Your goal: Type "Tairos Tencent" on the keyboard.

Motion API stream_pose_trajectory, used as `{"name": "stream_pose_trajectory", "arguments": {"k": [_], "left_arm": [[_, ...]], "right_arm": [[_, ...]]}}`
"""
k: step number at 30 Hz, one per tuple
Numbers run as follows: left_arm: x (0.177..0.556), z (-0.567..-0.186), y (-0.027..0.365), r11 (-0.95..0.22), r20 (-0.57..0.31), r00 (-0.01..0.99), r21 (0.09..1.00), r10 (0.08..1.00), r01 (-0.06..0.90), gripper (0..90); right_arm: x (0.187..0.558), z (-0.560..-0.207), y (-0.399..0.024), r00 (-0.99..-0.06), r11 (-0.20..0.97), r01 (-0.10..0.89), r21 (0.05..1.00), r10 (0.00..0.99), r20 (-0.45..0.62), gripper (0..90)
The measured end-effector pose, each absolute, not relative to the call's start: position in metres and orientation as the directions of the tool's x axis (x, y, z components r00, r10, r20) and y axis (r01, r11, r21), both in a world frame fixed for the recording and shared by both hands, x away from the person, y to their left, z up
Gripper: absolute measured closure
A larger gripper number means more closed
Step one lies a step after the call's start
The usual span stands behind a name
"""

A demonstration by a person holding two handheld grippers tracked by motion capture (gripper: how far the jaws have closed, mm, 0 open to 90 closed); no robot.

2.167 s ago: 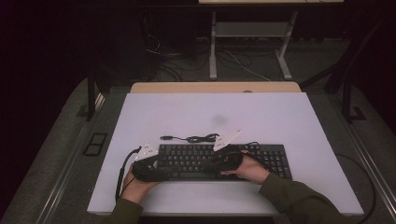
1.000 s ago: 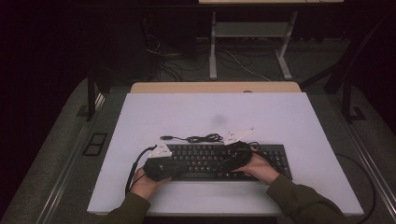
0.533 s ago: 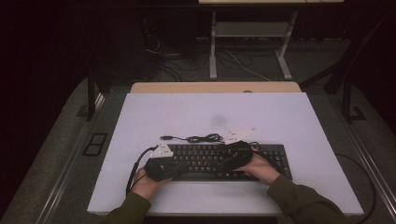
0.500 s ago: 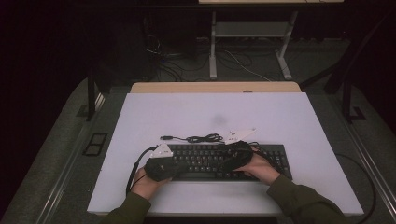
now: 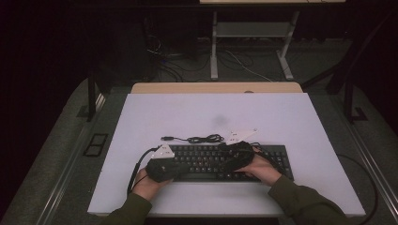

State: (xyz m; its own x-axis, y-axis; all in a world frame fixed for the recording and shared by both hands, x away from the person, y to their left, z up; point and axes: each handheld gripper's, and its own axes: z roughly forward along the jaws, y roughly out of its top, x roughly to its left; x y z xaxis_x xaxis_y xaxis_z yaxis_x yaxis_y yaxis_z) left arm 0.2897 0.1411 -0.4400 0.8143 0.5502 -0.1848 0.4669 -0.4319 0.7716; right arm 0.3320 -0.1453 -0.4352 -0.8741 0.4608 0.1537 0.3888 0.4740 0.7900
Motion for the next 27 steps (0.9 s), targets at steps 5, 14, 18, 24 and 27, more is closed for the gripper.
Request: {"name": "stream_pose_trajectory", "arguments": {"k": [5,14,18,24,27], "left_arm": [[0.29,-0.439,0.141,-0.432,-0.183,0.815,0.773,0.549,0.464,89.1],[0.291,-0.436,0.143,-0.421,-0.178,0.811,0.781,0.558,0.461,89.1],[0.294,-0.435,0.144,-0.423,-0.169,0.809,0.782,0.563,0.458,89.1],[0.299,-0.434,0.145,-0.419,-0.165,0.806,0.784,0.569,0.457,89.0],[0.302,-0.434,0.144,-0.42,-0.165,0.806,0.785,0.568,0.456,89.1]], "right_arm": [[0.331,-0.435,-0.145,-0.874,0.475,0.385,0.791,0.464,0.146,19.5],[0.331,-0.435,-0.147,-0.871,0.472,0.387,0.792,0.47,0.145,19.5],[0.33,-0.435,-0.15,-0.868,0.471,0.388,0.792,0.475,0.143,19.5],[0.328,-0.435,-0.155,-0.859,0.464,0.397,0.792,0.492,0.143,19.5],[0.327,-0.435,-0.158,-0.854,0.465,0.399,0.79,0.502,0.136,19.5]]}}
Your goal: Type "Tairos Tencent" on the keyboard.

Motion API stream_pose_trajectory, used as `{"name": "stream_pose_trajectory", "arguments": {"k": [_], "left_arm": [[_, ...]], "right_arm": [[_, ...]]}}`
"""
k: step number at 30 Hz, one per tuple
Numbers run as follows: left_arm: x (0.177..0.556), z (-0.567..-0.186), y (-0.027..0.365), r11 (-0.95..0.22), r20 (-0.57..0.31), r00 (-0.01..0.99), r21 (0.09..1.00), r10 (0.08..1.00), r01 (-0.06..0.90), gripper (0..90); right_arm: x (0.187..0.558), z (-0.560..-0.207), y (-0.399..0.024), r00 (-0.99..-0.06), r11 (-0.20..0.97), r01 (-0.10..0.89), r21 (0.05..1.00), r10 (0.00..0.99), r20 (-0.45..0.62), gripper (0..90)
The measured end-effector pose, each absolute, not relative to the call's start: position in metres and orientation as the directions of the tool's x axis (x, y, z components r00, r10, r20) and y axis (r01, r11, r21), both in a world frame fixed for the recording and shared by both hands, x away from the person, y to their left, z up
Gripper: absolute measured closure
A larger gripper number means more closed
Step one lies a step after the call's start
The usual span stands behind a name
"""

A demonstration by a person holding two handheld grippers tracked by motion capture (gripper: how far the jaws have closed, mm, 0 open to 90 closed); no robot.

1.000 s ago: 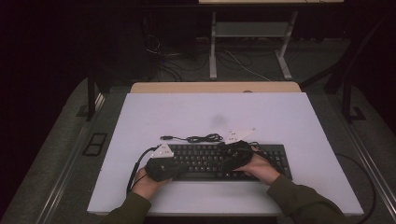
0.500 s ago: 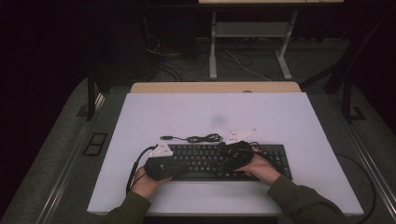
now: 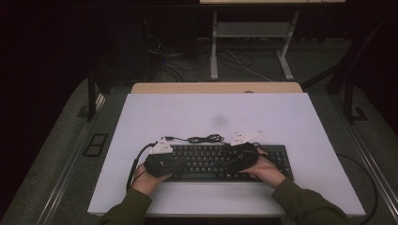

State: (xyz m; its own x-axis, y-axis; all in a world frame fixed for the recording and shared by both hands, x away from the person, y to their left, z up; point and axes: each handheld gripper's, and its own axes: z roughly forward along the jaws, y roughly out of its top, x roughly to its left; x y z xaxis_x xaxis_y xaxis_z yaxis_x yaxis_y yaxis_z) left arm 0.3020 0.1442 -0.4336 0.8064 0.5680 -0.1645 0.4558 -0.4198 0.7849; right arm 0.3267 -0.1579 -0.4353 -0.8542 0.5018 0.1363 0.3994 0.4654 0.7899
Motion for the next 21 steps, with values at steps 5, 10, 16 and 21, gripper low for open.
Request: {"name": "stream_pose_trajectory", "arguments": {"k": [5,10,16,21], "left_arm": [[0.308,-0.433,0.143,-0.423,-0.16,0.809,0.786,0.566,0.451,89.1],[0.313,-0.433,0.143,-0.421,-0.159,0.805,0.785,0.572,0.454,89.1],[0.32,-0.434,0.145,-0.435,-0.14,0.802,0.779,0.58,0.451,89.1],[0.323,-0.436,0.145,-0.437,-0.14,0.798,0.775,0.586,0.456,89.1]], "right_arm": [[0.324,-0.436,-0.164,-0.843,0.455,0.41,0.79,0.52,0.138,19.5],[0.322,-0.436,-0.17,-0.833,0.448,0.418,0.791,0.536,0.136,19.5],[0.32,-0.436,-0.175,-0.823,0.44,0.425,0.791,0.551,0.136,19.5],[0.319,-0.436,-0.178,-0.817,0.437,0.43,0.79,0.56,0.135,19.5]]}}
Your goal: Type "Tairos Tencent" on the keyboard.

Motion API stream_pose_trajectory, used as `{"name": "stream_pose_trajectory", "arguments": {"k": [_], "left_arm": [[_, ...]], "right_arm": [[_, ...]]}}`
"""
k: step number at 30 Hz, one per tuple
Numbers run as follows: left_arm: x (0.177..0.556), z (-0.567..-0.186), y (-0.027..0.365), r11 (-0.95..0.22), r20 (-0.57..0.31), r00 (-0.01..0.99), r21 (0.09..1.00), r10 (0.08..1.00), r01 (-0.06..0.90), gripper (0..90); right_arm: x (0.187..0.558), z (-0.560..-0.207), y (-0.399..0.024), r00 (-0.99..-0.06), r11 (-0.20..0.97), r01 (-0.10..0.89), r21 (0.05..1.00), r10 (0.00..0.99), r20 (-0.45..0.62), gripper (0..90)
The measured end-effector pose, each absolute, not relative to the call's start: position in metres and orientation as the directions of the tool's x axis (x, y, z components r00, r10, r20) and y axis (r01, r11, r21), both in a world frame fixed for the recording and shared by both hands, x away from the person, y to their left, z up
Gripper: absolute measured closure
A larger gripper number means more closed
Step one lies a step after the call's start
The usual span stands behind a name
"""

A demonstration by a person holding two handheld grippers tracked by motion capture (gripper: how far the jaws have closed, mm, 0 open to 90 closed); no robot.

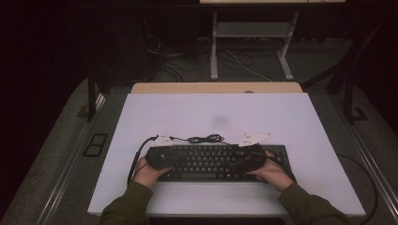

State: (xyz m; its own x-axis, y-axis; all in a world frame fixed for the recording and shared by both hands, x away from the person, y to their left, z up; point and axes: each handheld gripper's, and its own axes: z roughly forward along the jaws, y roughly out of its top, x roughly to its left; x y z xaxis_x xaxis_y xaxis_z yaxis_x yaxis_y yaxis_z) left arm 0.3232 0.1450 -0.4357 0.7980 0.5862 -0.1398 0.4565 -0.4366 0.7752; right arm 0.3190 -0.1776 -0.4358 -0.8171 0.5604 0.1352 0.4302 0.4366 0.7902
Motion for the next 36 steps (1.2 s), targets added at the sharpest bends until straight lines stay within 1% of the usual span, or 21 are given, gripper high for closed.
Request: {"name": "stream_pose_trajectory", "arguments": {"k": [21,24,36], "left_arm": [[0.3245,-0.4374,0.1454,-0.445,-0.134,0.795,0.768,0.592,0.461,89.1],[0.3248,-0.4388,0.1451,-0.461,-0.129,0.8,0.759,0.586,0.461,89.1],[0.3235,-0.4359,0.1451,-0.44,-0.137,0.795,0.771,0.592,0.46,89.0]], "right_arm": [[0.3191,-0.436,-0.179,-0.817,0.434,0.428,0.793,0.562,0.133,19.5],[0.3191,-0.4359,-0.1792,-0.816,0.434,0.429,0.792,0.562,0.133,19.5],[0.3192,-0.4342,-0.1799,-0.814,0.429,0.437,0.791,0.563,0.145,19.5]]}}
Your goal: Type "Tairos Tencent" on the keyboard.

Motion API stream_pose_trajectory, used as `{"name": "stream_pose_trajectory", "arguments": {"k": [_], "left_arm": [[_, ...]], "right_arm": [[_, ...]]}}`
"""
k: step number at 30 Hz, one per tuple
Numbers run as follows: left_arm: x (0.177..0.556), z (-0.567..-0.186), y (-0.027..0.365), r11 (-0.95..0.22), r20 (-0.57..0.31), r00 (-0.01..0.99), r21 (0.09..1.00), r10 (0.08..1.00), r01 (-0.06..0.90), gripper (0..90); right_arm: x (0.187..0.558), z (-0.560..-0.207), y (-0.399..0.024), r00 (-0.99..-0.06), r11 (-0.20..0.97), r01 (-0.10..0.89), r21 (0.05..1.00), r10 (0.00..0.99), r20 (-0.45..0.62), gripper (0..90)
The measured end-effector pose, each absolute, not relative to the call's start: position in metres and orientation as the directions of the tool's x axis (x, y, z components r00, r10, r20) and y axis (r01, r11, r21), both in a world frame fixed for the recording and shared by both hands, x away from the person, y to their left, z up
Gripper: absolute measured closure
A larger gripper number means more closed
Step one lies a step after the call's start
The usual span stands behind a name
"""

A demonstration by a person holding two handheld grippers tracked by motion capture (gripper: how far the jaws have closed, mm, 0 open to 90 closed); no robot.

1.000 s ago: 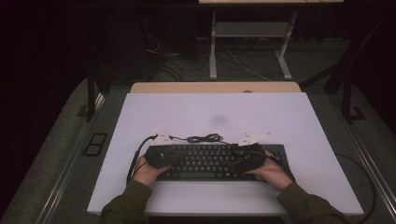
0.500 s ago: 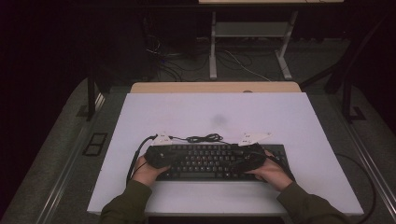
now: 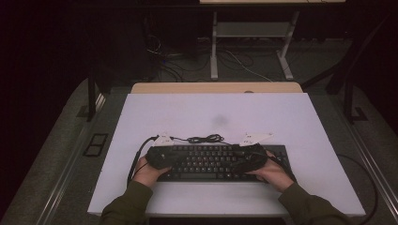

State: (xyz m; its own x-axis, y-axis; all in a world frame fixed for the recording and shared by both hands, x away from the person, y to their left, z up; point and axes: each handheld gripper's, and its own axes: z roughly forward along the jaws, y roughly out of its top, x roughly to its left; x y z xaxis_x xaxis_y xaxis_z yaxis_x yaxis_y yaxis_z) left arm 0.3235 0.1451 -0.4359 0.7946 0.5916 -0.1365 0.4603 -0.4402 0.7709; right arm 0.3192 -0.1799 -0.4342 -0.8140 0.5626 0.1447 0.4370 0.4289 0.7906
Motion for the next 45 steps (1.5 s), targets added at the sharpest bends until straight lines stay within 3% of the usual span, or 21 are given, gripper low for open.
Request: {"name": "stream_pose_trajectory", "arguments": {"k": [5,9,21,45], "left_arm": [[0.322,-0.434,0.145,-0.435,-0.136,0.796,0.777,0.589,0.455,88.9],[0.321,-0.433,0.146,-0.419,-0.144,0.791,0.784,0.595,0.458,83.1],[0.313,-0.43,0.148,-0.381,-0.161,0.766,0.792,0.623,0.477,56.9],[0.295,-0.432,0.16,-0.324,-0.172,0.715,0.802,0.678,0.501,22.6]], "right_arm": [[0.321,-0.432,-0.183,-0.817,0.407,0.446,0.797,0.548,0.178,18.2],[0.321,-0.432,-0.183,-0.818,0.401,0.453,0.796,0.542,0.192,19.3],[0.322,-0.431,-0.177,-0.842,0.402,0.439,0.804,0.497,0.211,47.9],[0.327,-0.432,-0.15,-0.9,0.462,0.396,0.793,0.367,0.236,88.9]]}}
